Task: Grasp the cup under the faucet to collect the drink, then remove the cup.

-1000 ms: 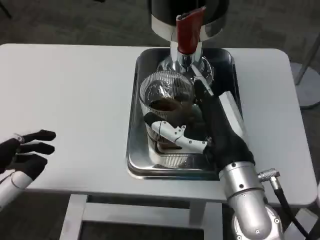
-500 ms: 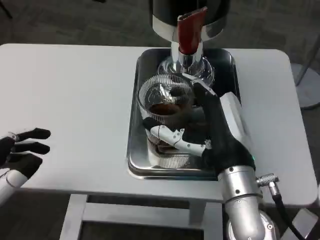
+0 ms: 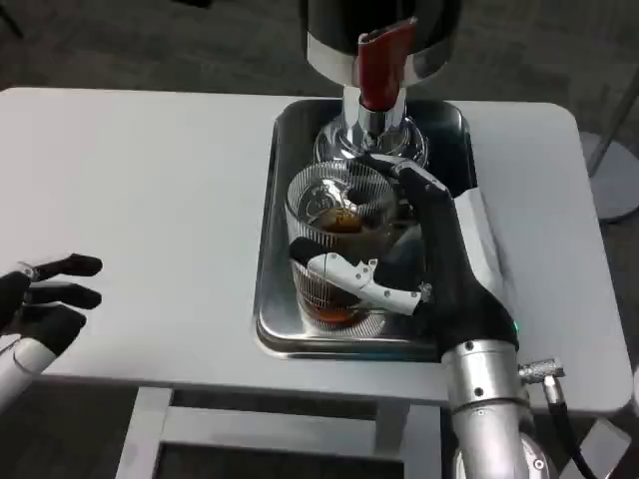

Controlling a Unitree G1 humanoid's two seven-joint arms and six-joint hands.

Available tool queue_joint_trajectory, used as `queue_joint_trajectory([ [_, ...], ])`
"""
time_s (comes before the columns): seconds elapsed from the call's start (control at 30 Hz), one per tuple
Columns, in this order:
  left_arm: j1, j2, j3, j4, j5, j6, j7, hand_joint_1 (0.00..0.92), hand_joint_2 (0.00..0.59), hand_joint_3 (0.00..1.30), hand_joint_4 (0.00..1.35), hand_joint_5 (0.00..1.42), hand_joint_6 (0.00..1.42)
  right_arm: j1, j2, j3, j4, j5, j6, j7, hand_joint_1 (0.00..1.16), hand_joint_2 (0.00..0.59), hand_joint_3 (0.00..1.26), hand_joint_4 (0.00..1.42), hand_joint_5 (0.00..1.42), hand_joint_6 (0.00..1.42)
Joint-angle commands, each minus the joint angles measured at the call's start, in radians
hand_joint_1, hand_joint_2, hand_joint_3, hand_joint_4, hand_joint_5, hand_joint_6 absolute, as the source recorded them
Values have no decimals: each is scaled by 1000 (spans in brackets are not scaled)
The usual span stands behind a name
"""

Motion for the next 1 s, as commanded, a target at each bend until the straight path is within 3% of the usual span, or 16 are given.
queue_joint_trajectory([
  [0.03,10,2,-7,1,-1,-2,-5,0,84,308,371,414,410,35,14,-8,15,7,-30,-29,758,251,596,728,843,1136],
  [0.4,-25,11,-18,1,1,-1,-7,0,85,301,372,414,410,57,11,-40,-23,-7,-66,-87,819,193,783,950,1122,1421],
  [1.0,-123,34,-53,31,6,1,-9,0,84,300,372,414,410,117,-75,-133,-173,25,-92,-40,825,192,883,1030,1250,1424],
])
